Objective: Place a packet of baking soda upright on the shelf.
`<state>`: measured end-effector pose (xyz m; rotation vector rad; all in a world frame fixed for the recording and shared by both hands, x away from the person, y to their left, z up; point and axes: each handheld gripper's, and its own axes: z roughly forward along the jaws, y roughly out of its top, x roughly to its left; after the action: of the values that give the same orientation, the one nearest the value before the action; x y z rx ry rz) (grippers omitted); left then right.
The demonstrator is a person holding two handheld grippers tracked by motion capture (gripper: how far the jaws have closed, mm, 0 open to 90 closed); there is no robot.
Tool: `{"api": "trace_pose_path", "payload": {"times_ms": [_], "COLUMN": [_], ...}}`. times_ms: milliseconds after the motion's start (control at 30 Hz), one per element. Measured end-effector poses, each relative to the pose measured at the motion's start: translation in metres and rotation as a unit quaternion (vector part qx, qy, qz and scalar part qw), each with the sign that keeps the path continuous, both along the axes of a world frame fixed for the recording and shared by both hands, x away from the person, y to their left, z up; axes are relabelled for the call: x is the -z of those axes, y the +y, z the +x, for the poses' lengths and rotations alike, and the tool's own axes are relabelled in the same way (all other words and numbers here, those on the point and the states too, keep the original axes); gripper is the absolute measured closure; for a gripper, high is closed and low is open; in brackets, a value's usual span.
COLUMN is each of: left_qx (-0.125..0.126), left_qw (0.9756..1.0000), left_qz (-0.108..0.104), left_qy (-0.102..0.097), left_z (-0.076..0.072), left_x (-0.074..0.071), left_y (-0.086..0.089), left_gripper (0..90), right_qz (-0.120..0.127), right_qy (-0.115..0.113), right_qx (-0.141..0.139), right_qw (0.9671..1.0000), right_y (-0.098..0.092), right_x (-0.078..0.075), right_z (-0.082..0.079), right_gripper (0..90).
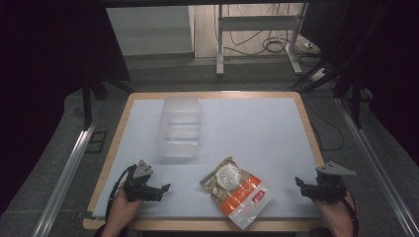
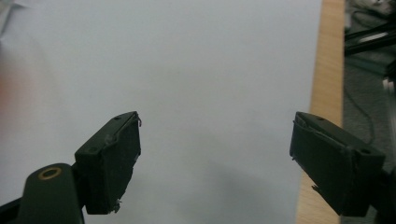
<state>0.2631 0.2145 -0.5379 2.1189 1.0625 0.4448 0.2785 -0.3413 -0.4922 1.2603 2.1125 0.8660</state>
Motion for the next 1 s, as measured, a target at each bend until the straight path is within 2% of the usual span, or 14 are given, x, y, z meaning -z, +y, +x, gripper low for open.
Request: {"api": "trace_pose_path", "payload": {"times_ms": [233,500,700,1000], "left_qx": [0.008,0.009,0.010,0.013], "left_qw": [1.0000,0.9999,0.9999,0.9998], "left_qz": [0.002,0.011,0.001,0.006], "left_qy": [-0.003,-0.007,-0.010,-0.011], "left_z": [0.000,0.001,0.001,0.001], "left_x": [-0.001,-0.001,-0.002,-0.001], "left_y": [-0.001,0.001,0.003,0.003], "left_gripper": [3.3,3.6,3.5,3.5], "right_qz": [-0.007,-0.004,0.004,0.001], "right_qy": [0.004,0.009,0.000,-0.008], "right_qx": [-0.019,-0.022,-0.022,-0.048], "right_qw": [0.9998,0.9997,0.9998,0.9988], "right_y": [0.008,0.009,0.011,0.027], "right_x": [0.002,0.003,0.001,-0.006], "right_z": [0.000,0.001,0.000,-0.005], "right_gripper": [15.7,15.6,15.7,18.8]}}
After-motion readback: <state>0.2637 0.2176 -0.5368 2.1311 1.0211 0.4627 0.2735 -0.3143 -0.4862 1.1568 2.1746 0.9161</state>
